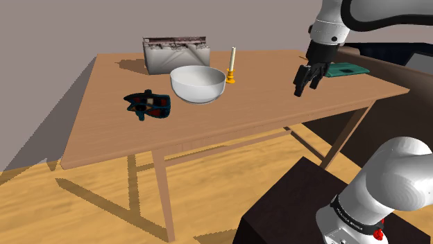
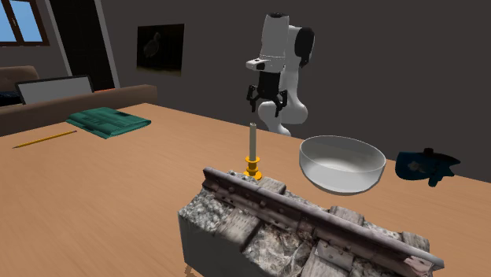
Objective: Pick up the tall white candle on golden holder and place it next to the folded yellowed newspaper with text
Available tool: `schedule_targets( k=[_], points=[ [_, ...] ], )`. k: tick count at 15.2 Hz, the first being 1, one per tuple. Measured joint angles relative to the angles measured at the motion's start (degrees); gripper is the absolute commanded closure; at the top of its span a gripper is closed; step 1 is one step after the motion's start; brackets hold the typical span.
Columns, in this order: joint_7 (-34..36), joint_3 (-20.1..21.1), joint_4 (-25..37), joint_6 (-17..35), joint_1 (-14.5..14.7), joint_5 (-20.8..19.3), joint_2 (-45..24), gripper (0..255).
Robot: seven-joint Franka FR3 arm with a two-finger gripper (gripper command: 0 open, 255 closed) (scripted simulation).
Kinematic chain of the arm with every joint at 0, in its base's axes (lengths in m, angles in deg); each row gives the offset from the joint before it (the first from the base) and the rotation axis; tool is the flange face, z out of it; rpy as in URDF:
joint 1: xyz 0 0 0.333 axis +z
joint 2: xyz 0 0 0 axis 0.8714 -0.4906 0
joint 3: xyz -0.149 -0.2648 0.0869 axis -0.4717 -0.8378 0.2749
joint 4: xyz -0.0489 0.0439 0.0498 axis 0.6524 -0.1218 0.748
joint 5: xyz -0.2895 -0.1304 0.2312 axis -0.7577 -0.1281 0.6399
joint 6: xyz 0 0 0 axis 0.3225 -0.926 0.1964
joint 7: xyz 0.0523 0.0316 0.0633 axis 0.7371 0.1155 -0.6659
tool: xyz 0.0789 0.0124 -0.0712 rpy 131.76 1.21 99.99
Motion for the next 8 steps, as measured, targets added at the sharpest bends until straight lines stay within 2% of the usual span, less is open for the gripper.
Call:
schedule_targets(
  k=[2,8],
  points=[
    [0.01,-0.05,0.16,0.98,0.09,0.13,-0.71,0],
    [-0.97,-1.43,2.17,12.35,0.92,1.27,-8.60,0]
  ],
)
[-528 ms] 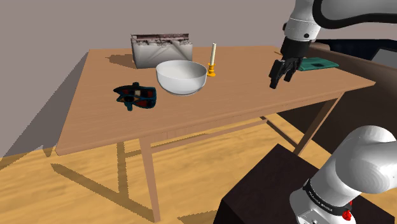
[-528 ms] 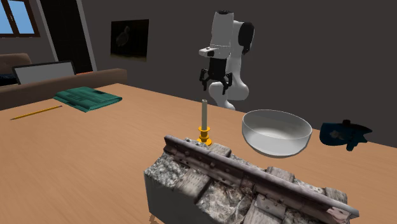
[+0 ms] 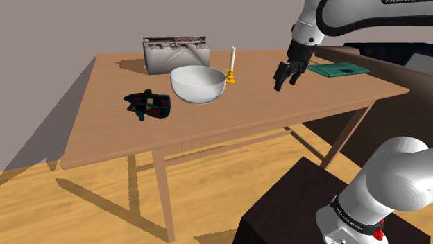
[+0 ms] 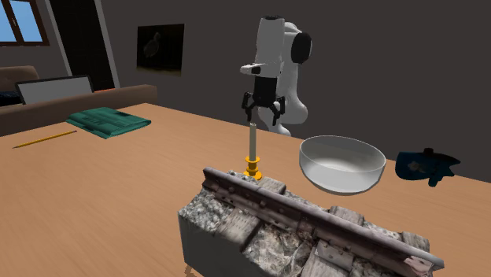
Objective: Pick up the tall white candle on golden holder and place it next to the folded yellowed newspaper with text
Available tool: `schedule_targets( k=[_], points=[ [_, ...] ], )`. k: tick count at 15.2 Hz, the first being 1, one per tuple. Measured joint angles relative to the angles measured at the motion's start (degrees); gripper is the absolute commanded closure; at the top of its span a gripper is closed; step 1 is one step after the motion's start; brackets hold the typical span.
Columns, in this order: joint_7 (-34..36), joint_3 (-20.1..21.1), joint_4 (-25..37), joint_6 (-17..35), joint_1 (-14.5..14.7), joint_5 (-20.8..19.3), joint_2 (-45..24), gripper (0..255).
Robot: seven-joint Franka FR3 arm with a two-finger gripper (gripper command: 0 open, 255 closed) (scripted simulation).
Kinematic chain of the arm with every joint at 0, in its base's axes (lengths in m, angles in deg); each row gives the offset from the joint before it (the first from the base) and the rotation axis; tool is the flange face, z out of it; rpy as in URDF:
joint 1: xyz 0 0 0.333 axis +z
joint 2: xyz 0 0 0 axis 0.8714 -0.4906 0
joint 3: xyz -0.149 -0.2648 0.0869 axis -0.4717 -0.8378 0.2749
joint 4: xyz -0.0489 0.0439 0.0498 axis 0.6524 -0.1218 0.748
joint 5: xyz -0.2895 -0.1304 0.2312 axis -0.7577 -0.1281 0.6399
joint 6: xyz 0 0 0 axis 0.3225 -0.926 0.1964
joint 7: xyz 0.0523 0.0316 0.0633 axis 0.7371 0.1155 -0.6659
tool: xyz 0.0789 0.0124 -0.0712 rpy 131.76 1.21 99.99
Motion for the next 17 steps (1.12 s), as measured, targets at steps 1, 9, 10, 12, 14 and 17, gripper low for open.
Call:
schedule_targets(
  k=[1,9,10,12,14,17],
  points=[
    [-0.43,-0.39,1.35,1.85,0.13,0.20,-2.12,0],
    [-2.64,-1.83,9.47,14.45,1.93,3.36,-14.69,0],
    [-2.69,-1.78,11.01,15.58,2.25,3.85,-16.35,0],
    [-3.70,-2.26,13.65,17.95,2.66,4.93,-19.35,0],
    [-4.52,-2.52,16.54,20.54,3.16,6.14,-22.89,0],
    [-5.70,-2.80,20.40,23.26,3.72,7.85,-26.76,0]
  ],
)
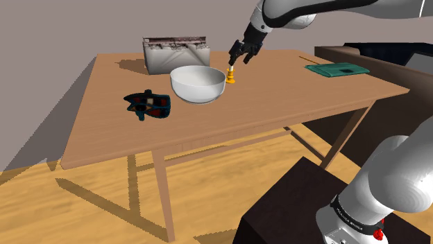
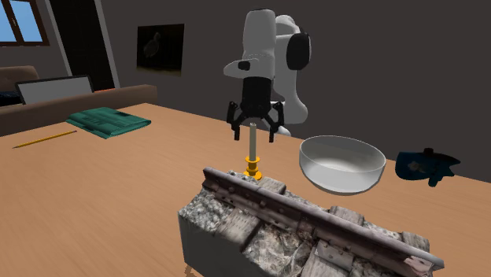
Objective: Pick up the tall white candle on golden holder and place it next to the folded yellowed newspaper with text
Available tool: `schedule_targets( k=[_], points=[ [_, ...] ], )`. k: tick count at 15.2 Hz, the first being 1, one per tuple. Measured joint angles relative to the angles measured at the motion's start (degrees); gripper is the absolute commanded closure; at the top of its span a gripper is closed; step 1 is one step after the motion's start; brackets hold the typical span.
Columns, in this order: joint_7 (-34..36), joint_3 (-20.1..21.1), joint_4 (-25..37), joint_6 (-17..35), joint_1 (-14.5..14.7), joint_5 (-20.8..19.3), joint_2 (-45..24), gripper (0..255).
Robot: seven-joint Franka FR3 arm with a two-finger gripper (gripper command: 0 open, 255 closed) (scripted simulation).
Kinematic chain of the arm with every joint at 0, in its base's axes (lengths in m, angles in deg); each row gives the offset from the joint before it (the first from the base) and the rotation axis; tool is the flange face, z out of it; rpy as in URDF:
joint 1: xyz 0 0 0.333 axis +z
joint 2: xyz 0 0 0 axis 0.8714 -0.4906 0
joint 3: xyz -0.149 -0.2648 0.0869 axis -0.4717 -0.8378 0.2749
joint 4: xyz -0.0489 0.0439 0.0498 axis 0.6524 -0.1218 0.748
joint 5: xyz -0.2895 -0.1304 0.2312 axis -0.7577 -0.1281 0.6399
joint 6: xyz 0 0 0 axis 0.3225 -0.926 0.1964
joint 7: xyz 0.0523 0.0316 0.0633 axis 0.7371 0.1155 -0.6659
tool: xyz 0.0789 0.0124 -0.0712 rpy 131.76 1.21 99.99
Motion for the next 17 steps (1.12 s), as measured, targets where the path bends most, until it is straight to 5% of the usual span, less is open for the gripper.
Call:
schedule_targets(
  k=[14,15,17],
  points=[
    [-0.86,-0.10,0.14,5.59,0.30,1.16,-5.00,0],
    [-0.87,-0.10,0.14,5.60,0.30,1.16,-5.01,255],
    [-0.87,-0.10,0.15,5.60,0.30,1.17,-5.02,255]
  ],
)
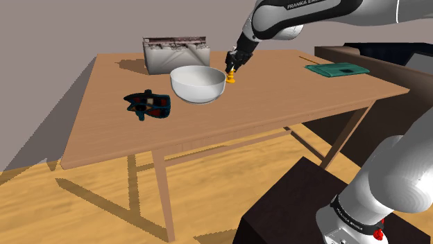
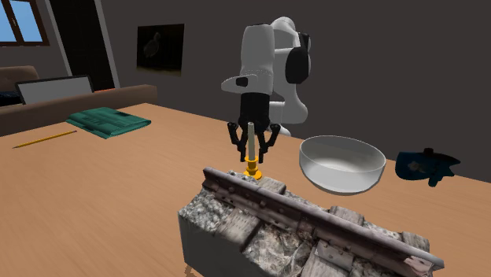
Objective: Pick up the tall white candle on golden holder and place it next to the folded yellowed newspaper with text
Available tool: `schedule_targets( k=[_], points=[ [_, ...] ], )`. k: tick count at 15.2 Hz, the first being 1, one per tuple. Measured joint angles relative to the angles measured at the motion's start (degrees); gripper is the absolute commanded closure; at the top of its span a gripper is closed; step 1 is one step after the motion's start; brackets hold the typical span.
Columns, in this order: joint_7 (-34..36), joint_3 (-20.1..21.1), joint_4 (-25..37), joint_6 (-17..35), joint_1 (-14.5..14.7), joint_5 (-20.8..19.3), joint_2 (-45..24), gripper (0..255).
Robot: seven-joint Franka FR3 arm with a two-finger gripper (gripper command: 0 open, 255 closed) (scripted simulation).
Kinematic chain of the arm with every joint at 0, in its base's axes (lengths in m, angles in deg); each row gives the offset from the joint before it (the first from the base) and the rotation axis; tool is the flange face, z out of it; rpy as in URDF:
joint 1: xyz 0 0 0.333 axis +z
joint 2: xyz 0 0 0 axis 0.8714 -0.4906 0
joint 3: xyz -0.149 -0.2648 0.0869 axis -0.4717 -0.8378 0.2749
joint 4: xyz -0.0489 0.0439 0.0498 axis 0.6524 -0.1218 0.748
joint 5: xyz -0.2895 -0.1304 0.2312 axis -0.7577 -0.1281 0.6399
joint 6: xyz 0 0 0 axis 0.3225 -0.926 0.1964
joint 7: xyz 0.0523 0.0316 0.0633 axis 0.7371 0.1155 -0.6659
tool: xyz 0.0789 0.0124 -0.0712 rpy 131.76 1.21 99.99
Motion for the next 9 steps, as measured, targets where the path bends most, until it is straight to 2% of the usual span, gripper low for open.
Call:
schedule_targets(
  k=[9],
  points=[
    [0.00,-0.02,0.33,-0.35,-0.01,-0.02,0.01,255]
  ],
)
